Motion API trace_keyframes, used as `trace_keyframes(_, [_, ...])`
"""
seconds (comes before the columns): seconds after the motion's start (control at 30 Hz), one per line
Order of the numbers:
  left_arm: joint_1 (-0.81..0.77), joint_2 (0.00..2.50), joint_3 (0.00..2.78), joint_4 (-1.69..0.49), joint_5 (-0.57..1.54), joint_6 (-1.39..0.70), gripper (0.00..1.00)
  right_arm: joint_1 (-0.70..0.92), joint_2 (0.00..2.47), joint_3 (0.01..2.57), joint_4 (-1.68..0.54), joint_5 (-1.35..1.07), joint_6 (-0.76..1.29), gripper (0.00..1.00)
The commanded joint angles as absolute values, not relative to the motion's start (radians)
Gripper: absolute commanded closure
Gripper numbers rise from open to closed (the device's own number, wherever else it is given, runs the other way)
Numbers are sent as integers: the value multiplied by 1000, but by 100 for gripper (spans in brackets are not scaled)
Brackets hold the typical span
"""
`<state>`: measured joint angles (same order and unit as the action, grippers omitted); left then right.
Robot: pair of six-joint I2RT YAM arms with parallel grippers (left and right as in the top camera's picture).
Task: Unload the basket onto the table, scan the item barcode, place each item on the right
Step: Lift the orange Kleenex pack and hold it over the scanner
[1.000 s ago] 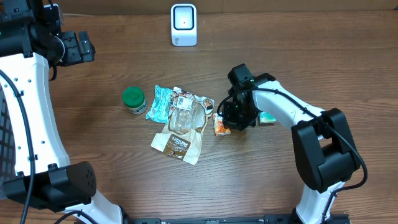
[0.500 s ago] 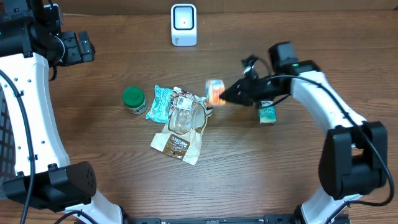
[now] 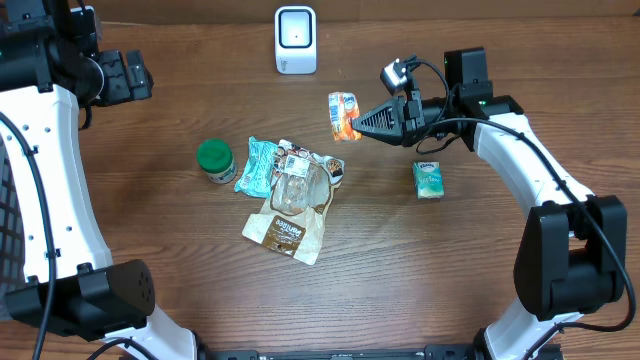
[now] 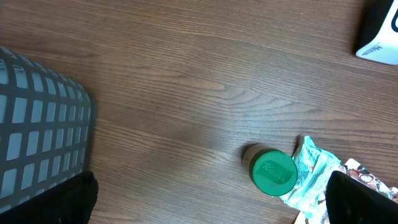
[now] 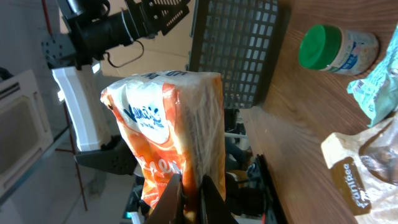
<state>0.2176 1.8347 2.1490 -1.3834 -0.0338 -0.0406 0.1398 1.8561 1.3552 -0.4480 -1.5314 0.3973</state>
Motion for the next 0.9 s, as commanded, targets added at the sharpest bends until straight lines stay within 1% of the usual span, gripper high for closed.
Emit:
trace_keyframes(0.0, [216, 1844, 2147, -1383, -25, -14, 0, 143, 1836, 1373, -409, -1569, 499, 96])
trace_keyframes(0.1, [216, 1844, 2147, -1383, -25, -14, 0, 143, 1836, 1373, -394, -1542, 531, 96])
trace_keyframes(0.17, [216, 1844, 2147, -1383, -25, -14, 0, 143, 1836, 1373, -398, -1478, 545, 96])
trace_keyframes(0.23, [216, 1844, 2147, -1383, -25, -14, 0, 144, 1836, 1373, -431, -1367, 551, 96])
trace_keyframes(0.33, [216, 1844, 2147, -1383, -25, -14, 0, 149, 1836, 1373, -536, -1130, 536, 96])
trace_keyframes(0.43, [216, 1844, 2147, -1383, -25, -14, 0, 176, 1836, 1378, -645, -881, 510, 96])
trace_keyframes(0.5, [216, 1844, 2147, -1383, -25, -14, 0, 204, 1837, 1404, -716, -763, 482, 96])
trace_keyframes(0.63, [216, 1844, 2147, -1383, -25, -14, 0, 263, 1845, 1562, -868, -496, 456, 96])
trace_keyframes(0.7, [216, 1844, 2147, -1383, -25, -14, 0, 304, 1870, 1716, -945, -323, 443, 96])
trace_keyframes(0.87, [216, 1844, 2147, -1383, -25, -14, 1, 391, 1954, 1992, -966, 29, 409, 96])
